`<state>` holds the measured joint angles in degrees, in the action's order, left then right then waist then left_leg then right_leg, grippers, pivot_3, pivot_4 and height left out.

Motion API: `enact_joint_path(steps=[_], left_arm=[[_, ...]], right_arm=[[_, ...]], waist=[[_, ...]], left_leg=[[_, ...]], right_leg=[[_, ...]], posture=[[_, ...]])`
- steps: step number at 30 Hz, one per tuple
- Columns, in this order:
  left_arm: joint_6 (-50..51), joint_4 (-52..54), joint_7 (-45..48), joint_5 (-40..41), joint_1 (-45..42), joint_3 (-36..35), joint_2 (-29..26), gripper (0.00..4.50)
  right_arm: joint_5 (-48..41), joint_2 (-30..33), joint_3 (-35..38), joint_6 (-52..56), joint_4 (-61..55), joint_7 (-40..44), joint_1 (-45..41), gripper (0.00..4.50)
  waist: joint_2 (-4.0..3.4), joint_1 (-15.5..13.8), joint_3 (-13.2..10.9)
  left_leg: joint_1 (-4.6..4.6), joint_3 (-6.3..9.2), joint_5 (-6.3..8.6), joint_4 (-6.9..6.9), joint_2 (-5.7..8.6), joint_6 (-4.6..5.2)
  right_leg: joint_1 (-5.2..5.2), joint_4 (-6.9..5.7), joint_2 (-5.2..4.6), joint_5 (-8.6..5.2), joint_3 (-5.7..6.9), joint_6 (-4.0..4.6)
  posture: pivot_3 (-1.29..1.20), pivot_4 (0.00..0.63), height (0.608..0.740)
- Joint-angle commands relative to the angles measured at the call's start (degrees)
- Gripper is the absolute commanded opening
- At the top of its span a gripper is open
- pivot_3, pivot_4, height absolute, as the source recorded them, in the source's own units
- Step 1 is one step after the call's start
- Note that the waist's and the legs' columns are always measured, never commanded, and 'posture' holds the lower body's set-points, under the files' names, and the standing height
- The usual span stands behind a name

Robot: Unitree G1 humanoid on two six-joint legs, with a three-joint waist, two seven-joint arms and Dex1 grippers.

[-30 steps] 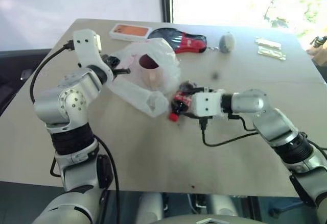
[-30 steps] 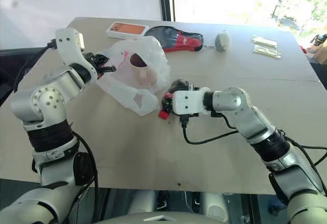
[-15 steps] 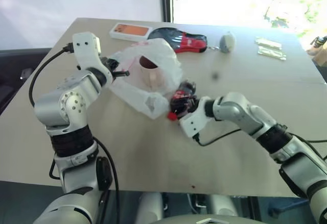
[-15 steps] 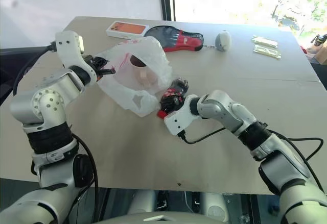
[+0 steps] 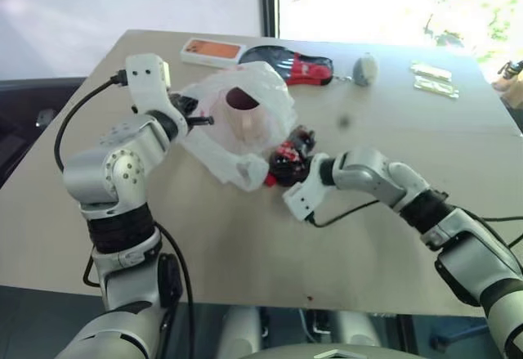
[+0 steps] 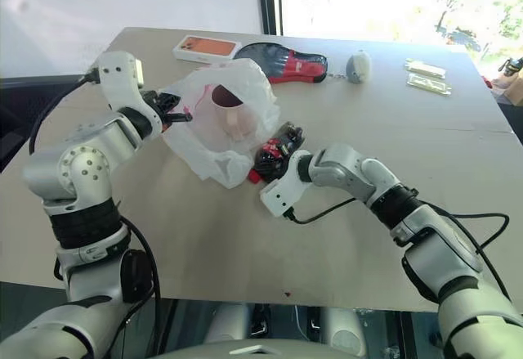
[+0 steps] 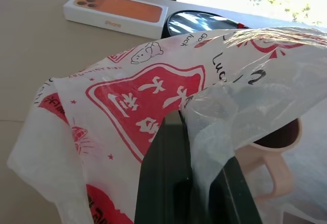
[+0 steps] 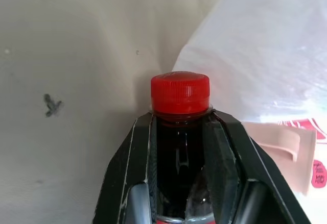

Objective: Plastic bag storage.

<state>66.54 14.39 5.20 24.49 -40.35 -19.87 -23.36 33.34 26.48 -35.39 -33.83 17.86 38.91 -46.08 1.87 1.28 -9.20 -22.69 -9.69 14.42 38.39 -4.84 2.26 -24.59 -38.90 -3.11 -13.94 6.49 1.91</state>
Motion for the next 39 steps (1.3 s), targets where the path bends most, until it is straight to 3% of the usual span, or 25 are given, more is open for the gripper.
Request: enact_joint_path(steps=[1,5,13,18,22,30,39], left_arm=[[-1.38,2.59,2.02,0.98,0.00,0.73,-0.83,0.00],[-1.42,3.11,5.37,2.50,-0.03,1.62,-1.56,0.00],[-2.02,1.65,7.33,3.27,-1.58,2.63,-2.11,0.00],[2.87,3.46,10.59,9.91,-2.70,0.35,-1.01,0.00],[5.54,3.86,11.07,13.27,-3.69,-0.50,-1.15,0.00],[11.39,3.32,7.24,20.92,-7.17,-8.51,1.99,0.00],[18.21,2.61,0.37,28.28,-10.78,-18.23,5.47,0.00]], right_arm=[[-9.81,1.74,3.14,3.99,-8.34,6.80,4.04,0.74],[-19.01,3.03,9.19,14.79,-20.70,12.35,5.69,0.74],[-28.48,2.36,15.35,30.00,-29.76,14.95,5.76,0.74],[-47.69,-7.93,25.16,52.73,-36.24,8.89,1.40,0.74],[-59.44,-16.01,31.98,63.26,-36.94,2.59,-3.66,0.74],[-60.16,-22.21,31.98,59.10,-28.40,-1.12,-2.58,0.74],[-45.88,-24.66,20.62,39.32,-14.43,1.94,0.71,0.74]], waist=[[0.00,-0.33,0.00],[0.00,-0.51,-0.04],[0.02,-0.50,-0.12],[0.05,-0.38,-0.26],[0.00,-0.43,-0.34],[0.02,-0.60,-0.33],[0.04,-0.08,-0.38]], left_leg=[[-0.02,-0.01,0.00,-0.01,0.00,0.00],[-0.09,0.00,0.00,-0.03,0.00,0.01],[-0.10,0.01,0.00,-0.02,0.00,0.01],[-0.17,0.02,0.00,-0.02,-0.02,0.01],[-0.20,0.02,0.00,-0.02,-0.05,0.01],[-0.27,0.09,0.01,-0.02,0.09,0.03],[-0.27,0.07,0.01,-0.09,0.03,0.02]], right_leg=[[-0.01,0.03,0.00,0.00,-0.01,0.00],[-0.05,0.07,0.01,0.00,0.00,0.00],[-0.09,0.04,0.03,-0.01,0.01,0.00],[-0.13,0.04,0.05,0.01,0.01,0.02],[-0.18,0.00,0.08,0.01,0.02,0.03],[-0.16,0.05,-0.03,0.02,0.07,0.01],[-0.20,0.07,0.06,0.01,0.03,0.02]], posture=[[0.00,0.150,0.740],[0.00,0.150,0.740],[0.00,0.150,0.740],[0.00,0.150,0.740],[0.00,0.150,0.740],[0.00,0.150,0.740],[0.00,0.150,0.740]])
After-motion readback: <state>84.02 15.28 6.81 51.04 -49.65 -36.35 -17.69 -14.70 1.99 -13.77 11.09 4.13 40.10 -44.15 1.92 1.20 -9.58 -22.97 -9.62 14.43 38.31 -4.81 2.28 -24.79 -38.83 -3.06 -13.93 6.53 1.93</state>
